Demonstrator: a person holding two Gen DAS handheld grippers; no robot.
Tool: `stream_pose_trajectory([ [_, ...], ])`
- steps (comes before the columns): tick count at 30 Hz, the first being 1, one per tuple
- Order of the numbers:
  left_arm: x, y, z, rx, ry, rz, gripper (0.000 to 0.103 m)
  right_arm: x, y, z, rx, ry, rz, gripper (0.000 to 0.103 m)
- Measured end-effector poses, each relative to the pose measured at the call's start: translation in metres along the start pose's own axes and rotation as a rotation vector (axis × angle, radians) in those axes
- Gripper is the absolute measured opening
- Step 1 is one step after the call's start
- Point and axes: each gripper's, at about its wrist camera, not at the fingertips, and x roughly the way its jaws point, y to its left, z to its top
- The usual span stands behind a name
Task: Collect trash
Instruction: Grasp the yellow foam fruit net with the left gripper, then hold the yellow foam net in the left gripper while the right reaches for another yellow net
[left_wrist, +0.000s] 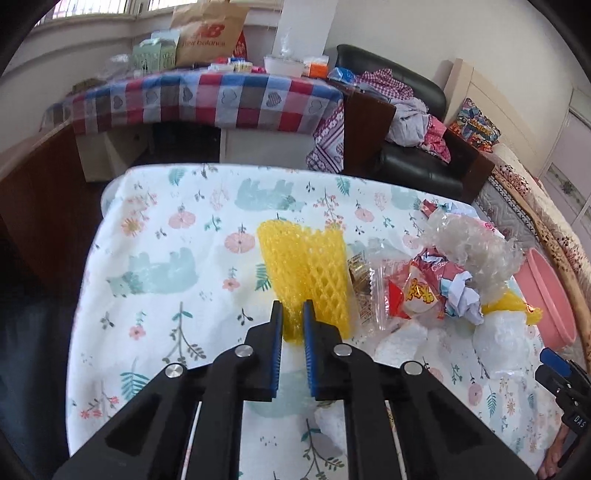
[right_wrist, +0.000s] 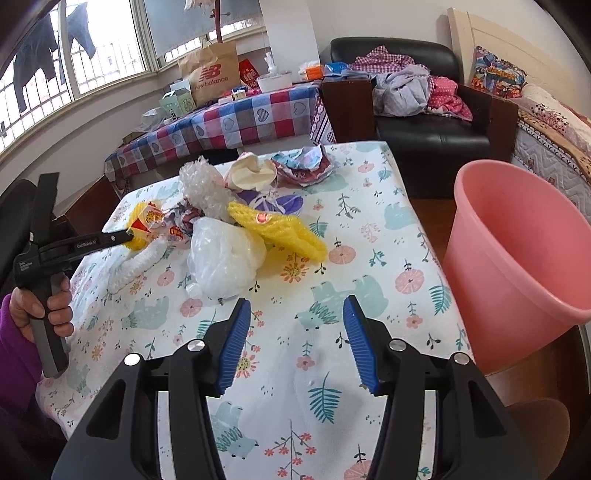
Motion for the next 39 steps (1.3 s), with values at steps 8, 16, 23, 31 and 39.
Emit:
stream_pose_trajectory([
  [8,-0.035,-0.011,0.002,0.050,-0.104,0.067,0.009,0.010,0.004,-0.008,-0.001,0.042,0.025,0.053],
  [16,-0.056,-0.030,-0.009,0.020,-0.136,-0.002,0.009,0.012,-0.011,-0.007,0.089,0.057,0.062,0.053],
  [23,-0.055,-0.066,-0.005,0.029,-0.167,-0.085,0.009,0.014,-0.011,-0.007,0.101,0.071,0.082,0.053],
  [31,-0.052,-0.095,0.002,0.075,-0.149,-0.134,0.009,0.014,-0.011,-0.007,0.094,0.074,0.077,0.053],
  [39,-0.057,-0.114,0.002,0.101,-0.132,-0.157,0.009,0.017,-0.003,-0.007,0.058,0.084,0.037,0.053],
])
